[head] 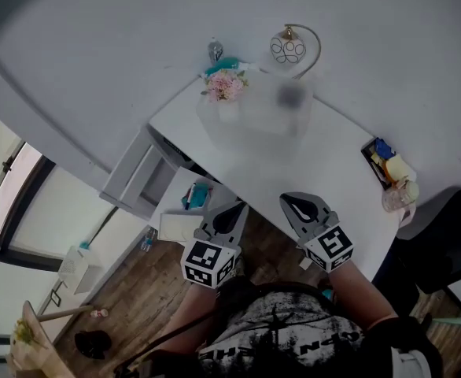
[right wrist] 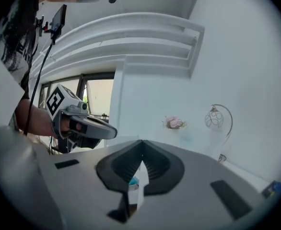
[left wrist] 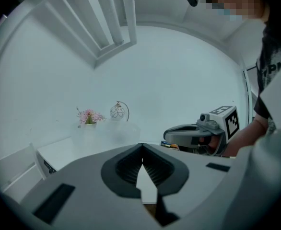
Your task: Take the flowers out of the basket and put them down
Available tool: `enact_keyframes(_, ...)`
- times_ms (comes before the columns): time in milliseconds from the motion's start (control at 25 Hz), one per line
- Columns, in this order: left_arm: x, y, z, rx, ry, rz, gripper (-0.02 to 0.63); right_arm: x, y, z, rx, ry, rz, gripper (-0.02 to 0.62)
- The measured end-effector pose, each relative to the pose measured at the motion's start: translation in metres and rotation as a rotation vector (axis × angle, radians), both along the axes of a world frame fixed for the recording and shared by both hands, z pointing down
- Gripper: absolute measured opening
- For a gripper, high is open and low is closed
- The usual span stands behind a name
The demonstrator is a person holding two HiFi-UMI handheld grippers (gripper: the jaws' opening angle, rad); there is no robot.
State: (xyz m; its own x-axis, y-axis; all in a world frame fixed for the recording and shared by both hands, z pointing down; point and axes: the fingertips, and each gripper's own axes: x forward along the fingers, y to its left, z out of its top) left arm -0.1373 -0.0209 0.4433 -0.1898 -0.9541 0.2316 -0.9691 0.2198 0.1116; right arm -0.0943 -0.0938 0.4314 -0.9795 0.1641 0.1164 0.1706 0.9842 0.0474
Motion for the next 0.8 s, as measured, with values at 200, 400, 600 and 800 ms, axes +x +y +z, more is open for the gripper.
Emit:
enact_keyframes(200,-0.045,-0.01,-0.002,0.002,0.011,0.05,0.014,-0.039,-0.011,0.003,-0.066,0.005,0.062,0.015)
enact_keyframes(400,-0.083,-0.017,-0.002,0.001,0.015,0.112,0.014,-0.075,-0.013,0.0,-0.053,0.003,0.125,0.015)
enact_keyframes(600,-0.116,-0.025,-0.005,0.012,0.006,0.165,0.014,-0.105,-0.016,0.004,-0.05,0.001,0.173,0.015)
enact_keyframes(800,-0.144,-0.027,-0.007,0.021,0.001,0.195,0.014,-0.131,-0.018,0.002,-0.028,-0.004,0.204,0.015)
